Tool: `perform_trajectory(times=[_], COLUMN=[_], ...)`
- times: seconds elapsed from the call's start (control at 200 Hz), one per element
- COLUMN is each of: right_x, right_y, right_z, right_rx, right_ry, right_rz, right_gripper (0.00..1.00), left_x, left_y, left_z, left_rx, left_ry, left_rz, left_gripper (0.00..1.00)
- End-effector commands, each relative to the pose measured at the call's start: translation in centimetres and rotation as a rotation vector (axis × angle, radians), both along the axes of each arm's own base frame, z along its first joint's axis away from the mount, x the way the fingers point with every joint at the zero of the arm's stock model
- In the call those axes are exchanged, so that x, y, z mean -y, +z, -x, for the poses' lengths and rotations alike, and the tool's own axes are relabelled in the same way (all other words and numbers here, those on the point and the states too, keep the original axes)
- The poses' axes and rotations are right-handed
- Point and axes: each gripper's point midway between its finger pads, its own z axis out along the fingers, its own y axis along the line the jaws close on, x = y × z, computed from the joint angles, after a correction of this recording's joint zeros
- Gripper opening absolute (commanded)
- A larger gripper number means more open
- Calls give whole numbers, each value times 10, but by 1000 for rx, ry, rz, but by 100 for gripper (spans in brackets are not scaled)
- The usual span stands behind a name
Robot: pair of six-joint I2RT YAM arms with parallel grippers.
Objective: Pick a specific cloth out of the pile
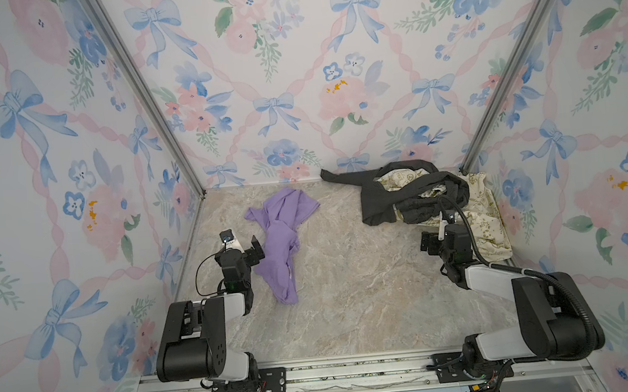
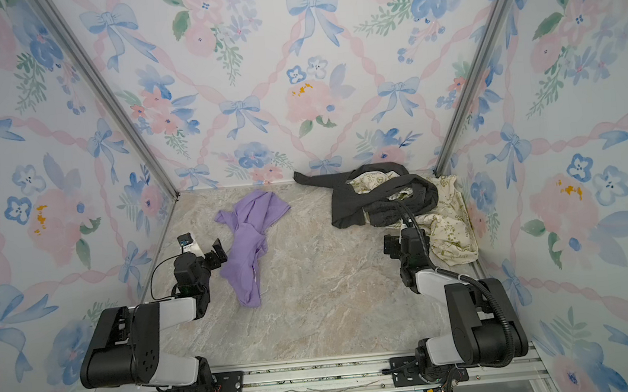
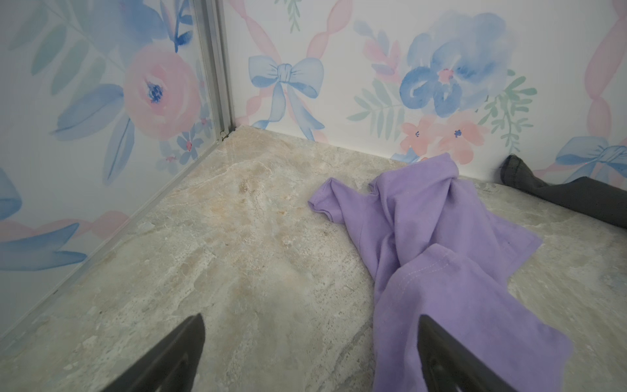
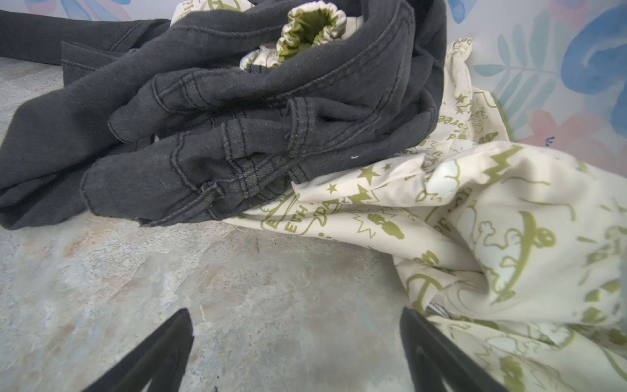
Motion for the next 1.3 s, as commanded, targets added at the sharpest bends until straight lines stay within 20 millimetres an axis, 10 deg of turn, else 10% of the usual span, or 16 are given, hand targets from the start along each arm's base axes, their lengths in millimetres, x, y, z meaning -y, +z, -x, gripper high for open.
perform_trajectory(times=[0.0, 1.295], right_x=[-3, -14], right_y=[14, 7], right_z=[-20, -10], right_rx=[97, 168], right_ry=[26, 94], right_rz=[0, -3], right_gripper=[97, 97], left_x=[1, 42], left_y=[1, 15], left_z=[-8, 23], left_rx=[8, 157], left_ry=[-19, -216], left_rz=[8, -77], left_gripper=[98, 98])
